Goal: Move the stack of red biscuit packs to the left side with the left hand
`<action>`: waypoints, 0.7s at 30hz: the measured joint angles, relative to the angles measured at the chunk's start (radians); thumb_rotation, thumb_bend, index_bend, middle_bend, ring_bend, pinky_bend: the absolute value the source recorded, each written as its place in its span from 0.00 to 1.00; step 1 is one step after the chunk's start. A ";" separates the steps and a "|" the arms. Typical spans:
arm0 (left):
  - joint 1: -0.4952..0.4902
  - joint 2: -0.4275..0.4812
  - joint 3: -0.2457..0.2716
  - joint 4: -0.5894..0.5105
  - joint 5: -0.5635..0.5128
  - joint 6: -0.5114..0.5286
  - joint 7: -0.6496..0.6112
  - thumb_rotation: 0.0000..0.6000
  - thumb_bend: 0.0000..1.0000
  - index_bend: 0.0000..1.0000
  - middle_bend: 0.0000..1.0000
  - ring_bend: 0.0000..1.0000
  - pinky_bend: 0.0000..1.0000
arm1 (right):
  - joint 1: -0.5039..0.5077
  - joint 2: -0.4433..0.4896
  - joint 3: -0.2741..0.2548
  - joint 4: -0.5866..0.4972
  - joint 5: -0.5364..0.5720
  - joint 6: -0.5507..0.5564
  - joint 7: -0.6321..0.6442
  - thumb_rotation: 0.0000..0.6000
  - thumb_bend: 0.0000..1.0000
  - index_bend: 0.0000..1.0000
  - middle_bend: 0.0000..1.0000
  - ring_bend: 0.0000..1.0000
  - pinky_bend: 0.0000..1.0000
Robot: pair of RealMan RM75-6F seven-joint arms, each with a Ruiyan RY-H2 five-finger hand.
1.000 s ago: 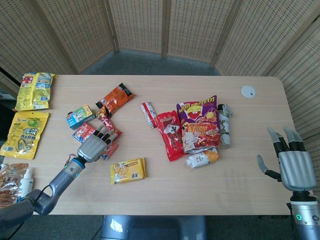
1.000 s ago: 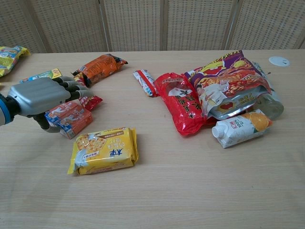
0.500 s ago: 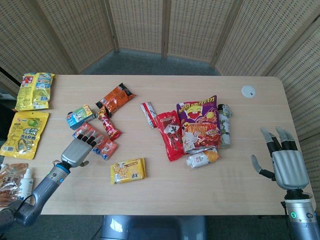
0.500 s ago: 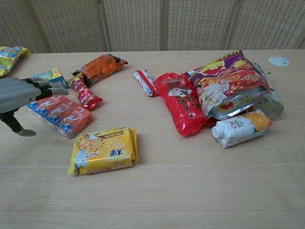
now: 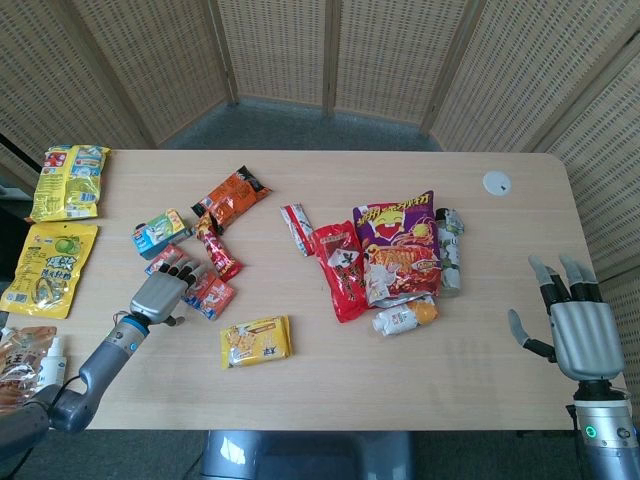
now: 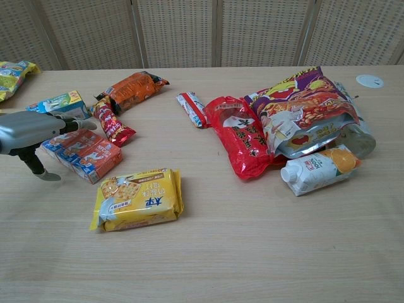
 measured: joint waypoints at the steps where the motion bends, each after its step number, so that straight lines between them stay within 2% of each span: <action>1: -0.006 -0.008 -0.004 0.014 -0.004 -0.008 -0.008 1.00 0.22 0.00 0.00 0.00 0.00 | 0.000 0.001 0.001 -0.001 0.001 -0.001 -0.002 0.11 0.44 0.00 0.24 0.00 0.03; 8: -0.045 -0.047 -0.026 0.076 -0.028 -0.060 -0.039 1.00 0.22 0.07 0.00 0.00 0.00 | -0.001 0.005 0.001 -0.015 0.003 0.000 -0.016 0.12 0.44 0.00 0.24 0.00 0.03; 9: -0.050 -0.051 -0.029 0.082 -0.033 -0.070 -0.040 1.00 0.22 0.08 0.00 0.03 0.00 | -0.001 0.006 0.001 -0.017 0.002 0.001 -0.018 0.12 0.44 0.00 0.24 0.00 0.03; 12: -0.069 -0.070 -0.039 0.111 -0.051 -0.100 -0.043 1.00 0.22 0.16 0.10 0.18 0.00 | -0.004 0.009 0.000 -0.024 0.001 0.005 -0.024 0.12 0.44 0.00 0.24 0.00 0.03; 15: -0.082 -0.096 -0.047 0.138 -0.059 -0.111 -0.057 1.00 0.22 0.29 0.26 0.37 0.07 | -0.009 0.013 0.000 -0.031 0.001 0.010 -0.028 0.12 0.44 0.00 0.24 0.00 0.03; 21: -0.100 -0.129 -0.044 0.176 -0.046 -0.118 -0.082 1.00 0.23 0.44 0.40 0.53 0.30 | -0.011 0.019 0.000 -0.038 0.004 0.011 -0.032 0.12 0.44 0.00 0.24 0.00 0.03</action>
